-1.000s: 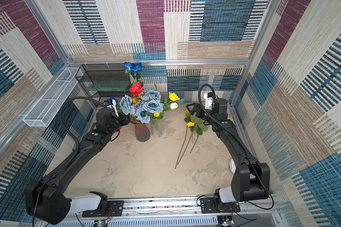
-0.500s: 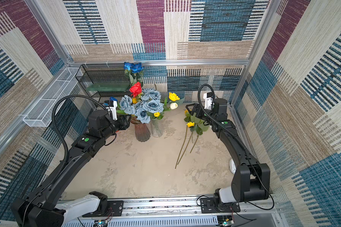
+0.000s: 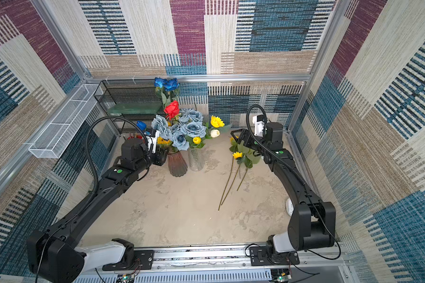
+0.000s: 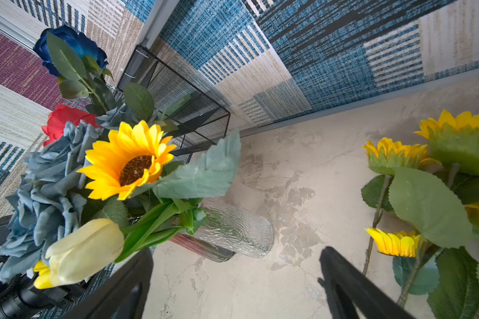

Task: Pick out yellow flowers from the vase
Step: Pick up the flower from the vase.

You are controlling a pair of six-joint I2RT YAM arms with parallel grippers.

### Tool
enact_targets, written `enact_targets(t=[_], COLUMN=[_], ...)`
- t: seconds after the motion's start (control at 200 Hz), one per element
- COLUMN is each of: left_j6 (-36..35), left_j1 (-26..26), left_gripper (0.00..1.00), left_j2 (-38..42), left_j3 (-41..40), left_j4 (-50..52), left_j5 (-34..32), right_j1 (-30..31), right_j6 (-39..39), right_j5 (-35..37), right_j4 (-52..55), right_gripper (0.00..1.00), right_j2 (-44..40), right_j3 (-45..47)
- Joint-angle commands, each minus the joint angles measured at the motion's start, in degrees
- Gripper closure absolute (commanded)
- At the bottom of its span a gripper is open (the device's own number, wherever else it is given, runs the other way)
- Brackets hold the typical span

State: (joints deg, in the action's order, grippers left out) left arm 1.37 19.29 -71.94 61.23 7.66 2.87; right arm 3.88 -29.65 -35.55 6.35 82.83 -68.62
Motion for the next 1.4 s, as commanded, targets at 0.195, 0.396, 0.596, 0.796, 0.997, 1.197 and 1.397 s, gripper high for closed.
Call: enact_targets(t=[0.195,0.396,0.596,0.796,0.997,1.197,1.397], left_j6=[-9.83,-9.32,-8.85,-9.17,-8.57,-7.89,-6.85], left_j1=[-0.13,-0.15,-0.16,-0.17,-0.22,-0.18,-0.29], left_gripper=[0.52,0.63,0.78,0.86,1.00,1.00,1.00], left_j2=[-5.37,-6.23,-5.40,-6.81,-5.47,-3.97,-1.18], left_j3=[4.93,6.37,6.42,8.53,6.96,7.49,7.06], left_j4=[-1.03,1.56,2.96,5.96,4.17,4.78,3.84], left_j5=[5.14,6.48,7.01,8.02,5.43,5.19,5.00], right_j1=[0.00,-0.23,-0.36,-0.50,-0.77,-0.72,-0.72], right_j6=[-0.06,-0.15,-0.57,-0.50,-0.23,-0.50,-0.51], right_j5=[-0.45,-0.22,-0.39,-0.48,-0.48,-0.66,-0.93], right_j4=[-1.04,-0.67,-0.60,-0.46,0.08,-0.40,-0.55], right_gripper=[0.04,0.04,0.04,0.04,0.04,0.04,0.04], right_j2=[-0.06,0.38,0.98,0.93,0.80,0.76,0.54], right_j3=[-0.29,-0.29,-0.48,-0.64,-0.81,-0.20,0.06])
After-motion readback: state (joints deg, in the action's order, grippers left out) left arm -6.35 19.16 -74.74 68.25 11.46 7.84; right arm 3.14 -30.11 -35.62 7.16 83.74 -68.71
